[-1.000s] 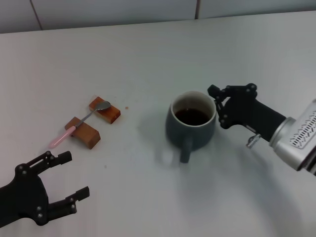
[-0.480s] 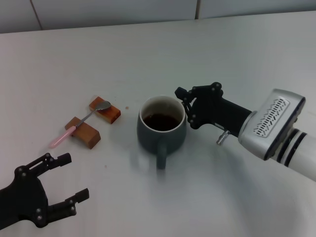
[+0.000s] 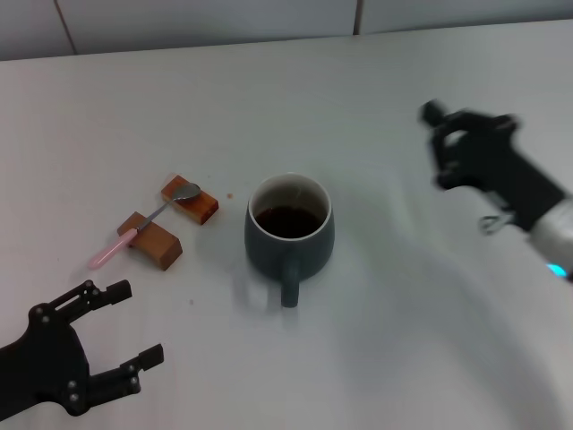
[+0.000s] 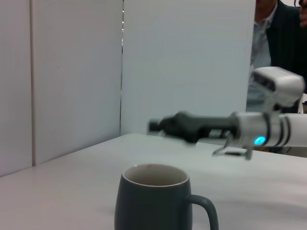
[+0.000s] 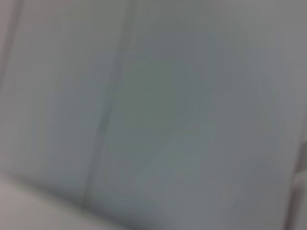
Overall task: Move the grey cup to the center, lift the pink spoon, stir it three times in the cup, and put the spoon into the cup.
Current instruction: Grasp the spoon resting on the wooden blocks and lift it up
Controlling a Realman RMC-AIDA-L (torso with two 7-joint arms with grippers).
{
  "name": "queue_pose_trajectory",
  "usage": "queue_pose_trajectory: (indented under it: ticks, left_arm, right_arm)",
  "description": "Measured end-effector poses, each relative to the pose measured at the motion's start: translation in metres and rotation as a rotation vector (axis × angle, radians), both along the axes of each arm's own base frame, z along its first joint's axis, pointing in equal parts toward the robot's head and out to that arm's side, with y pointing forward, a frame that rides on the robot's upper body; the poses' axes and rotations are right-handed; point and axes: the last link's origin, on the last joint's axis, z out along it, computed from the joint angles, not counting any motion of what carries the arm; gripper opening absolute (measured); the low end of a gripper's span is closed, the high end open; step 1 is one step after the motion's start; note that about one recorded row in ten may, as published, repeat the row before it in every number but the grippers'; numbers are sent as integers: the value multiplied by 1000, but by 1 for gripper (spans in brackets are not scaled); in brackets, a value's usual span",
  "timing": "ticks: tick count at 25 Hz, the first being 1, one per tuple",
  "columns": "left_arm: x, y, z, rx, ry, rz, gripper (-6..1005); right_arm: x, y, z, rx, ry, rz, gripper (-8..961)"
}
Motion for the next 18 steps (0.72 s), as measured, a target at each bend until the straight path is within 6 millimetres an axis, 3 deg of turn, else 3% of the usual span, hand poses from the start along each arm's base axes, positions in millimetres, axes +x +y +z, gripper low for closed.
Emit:
queue_pose_trajectory:
  ticks: [1, 2, 5, 6, 12, 18]
  left_arm:
    - [0, 0, 0, -1, 0, 0, 843]
    - [0, 0, 0, -1, 0, 0, 844]
    - [0, 0, 0, -3, 0, -1, 844]
    - [1, 1, -1, -3, -1, -3, 844]
    - [2, 1, -1, -5, -3, -6, 844]
    - [2, 1, -2, -10, -3, -10, 844]
  right_arm:
    - [10, -14, 27, 46, 93, 33, 19]
    - [10, -14, 27, 46, 93, 33, 19]
    - [16, -41, 60, 24, 223, 122, 19]
    - [18, -59, 74, -35, 269, 184, 19]
    - [27, -92, 80, -282, 213, 233, 20]
    - [43, -107, 60, -511, 104, 142, 20]
